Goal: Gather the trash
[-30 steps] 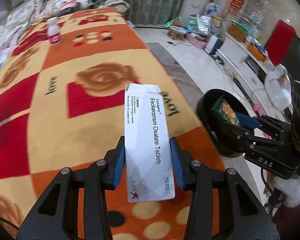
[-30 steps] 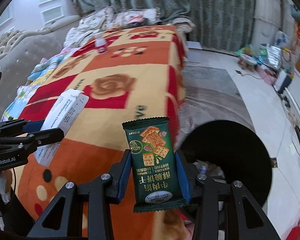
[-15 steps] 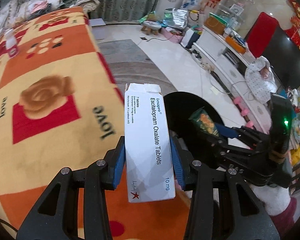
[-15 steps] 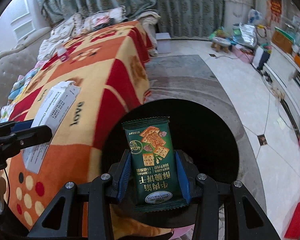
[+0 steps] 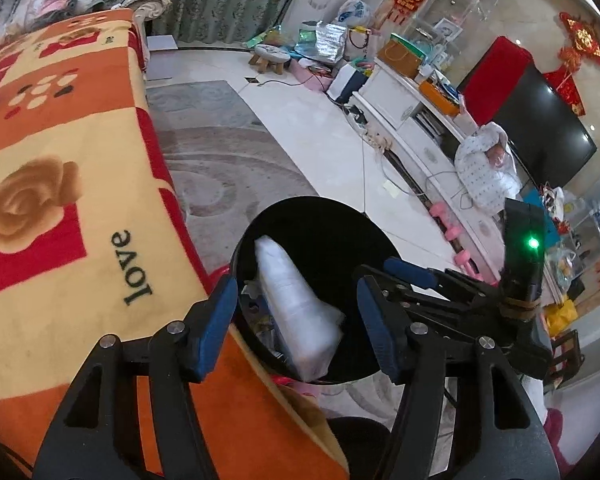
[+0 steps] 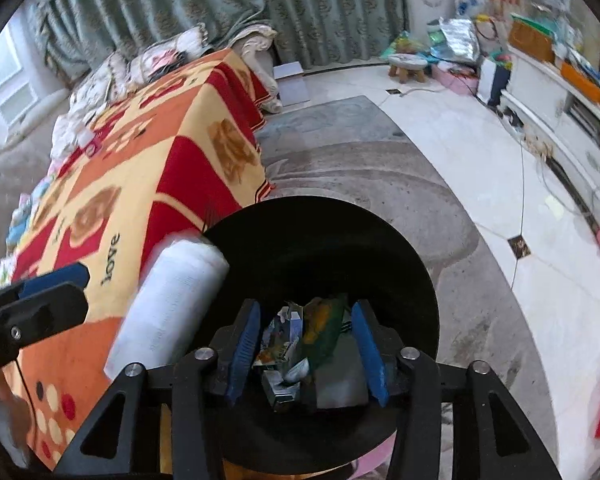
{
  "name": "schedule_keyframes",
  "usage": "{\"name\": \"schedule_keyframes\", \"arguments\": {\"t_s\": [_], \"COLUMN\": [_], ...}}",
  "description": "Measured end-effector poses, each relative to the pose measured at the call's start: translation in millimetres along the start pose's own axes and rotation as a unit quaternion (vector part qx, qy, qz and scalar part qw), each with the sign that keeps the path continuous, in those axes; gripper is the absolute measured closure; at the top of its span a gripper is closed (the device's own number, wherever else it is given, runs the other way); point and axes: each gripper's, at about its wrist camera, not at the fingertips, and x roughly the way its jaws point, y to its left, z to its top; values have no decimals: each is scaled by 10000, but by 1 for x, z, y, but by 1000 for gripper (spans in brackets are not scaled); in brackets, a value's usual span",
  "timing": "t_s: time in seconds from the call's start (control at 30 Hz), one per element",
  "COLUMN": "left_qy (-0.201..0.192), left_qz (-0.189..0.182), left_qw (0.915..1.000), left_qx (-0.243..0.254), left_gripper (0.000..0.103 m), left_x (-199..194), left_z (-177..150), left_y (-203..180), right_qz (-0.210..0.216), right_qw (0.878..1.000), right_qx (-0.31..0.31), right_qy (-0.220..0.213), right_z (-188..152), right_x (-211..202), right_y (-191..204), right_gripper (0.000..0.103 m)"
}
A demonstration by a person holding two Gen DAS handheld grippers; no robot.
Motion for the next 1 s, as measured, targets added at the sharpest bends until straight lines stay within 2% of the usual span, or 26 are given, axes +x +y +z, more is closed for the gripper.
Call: {"name": "schedule_keyframes", "arguments": {"t_s": [0.2,0.3,0.43,0.7,0.77,0.93,1.0], "left_qy": [-311,-515,-850,-1453,-1516,-1688,-1745], "left_qz": [431,627,579,1014,1049,1112,1151], "left_qw": [9985,9966,9946,9831,9816,9777,9761], "left_qx": [146,153,151,453,495,570,595], "left_gripper": [42,42,42,42,42,42,42], "left_x": [-21,-37,-60,-106,-113,-130,-135], "left_z": [-8,-11,-17,-26,-30,-40,-43], "left_y": [0,0,1,-7,-6,-6,-7], "right_qz": [-141,-187,-295,-505,-534,-765,-869], "right_qw": [9997,9989,9970,9900,9880,9803,9762], "right_qx": [-124,-94,-85,-73,-33,-138,-231], "right_qy": [-161,-408,-711,-1318,-1446,-1813,-1975], "right_z": [-9,-15,-20,-26,-28,-32,-34], "right_x": [-14,-30,-52,-95,-104,-126,-135], "right_y": [12,19,28,53,56,71,78], "right_gripper": [56,56,55,53,50,28,28]}}
